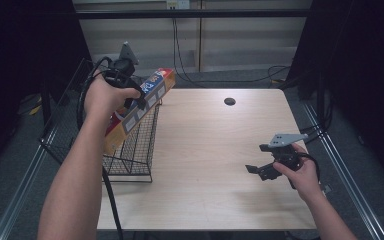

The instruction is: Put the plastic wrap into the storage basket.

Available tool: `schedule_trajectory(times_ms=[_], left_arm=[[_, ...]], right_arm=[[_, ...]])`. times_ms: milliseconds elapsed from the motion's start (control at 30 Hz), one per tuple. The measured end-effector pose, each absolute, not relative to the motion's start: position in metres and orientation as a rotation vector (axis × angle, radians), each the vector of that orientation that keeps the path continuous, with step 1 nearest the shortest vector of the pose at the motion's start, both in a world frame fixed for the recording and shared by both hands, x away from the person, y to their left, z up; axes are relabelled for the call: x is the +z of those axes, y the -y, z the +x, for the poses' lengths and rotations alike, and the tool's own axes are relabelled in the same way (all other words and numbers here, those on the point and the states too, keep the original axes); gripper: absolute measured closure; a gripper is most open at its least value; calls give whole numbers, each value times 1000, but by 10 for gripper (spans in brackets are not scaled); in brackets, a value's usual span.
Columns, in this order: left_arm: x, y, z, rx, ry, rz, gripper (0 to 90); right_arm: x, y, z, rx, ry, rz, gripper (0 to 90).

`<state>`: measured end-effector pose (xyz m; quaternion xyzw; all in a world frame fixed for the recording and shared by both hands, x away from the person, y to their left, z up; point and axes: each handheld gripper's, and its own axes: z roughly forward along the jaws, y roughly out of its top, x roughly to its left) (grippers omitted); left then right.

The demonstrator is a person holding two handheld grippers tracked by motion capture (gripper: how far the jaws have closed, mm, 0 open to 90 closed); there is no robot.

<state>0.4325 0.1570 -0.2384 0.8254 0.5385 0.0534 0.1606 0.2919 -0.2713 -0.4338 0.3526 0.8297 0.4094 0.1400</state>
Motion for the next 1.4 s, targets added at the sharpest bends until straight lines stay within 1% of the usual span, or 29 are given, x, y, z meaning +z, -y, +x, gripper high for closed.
schedule_trajectory(times_ms=[500,1000,1400], left_arm=[[-235,-172,433,174,-1613,2283,449],[-226,-191,431,228,-1689,2239,449],[-228,-207,430,245,-1761,2175,449]], right_arm=[[-434,273,292,1181,-2394,1025,56],[-433,273,291,1177,-2389,1029,56],[-435,273,292,1177,-2395,1026,56]])
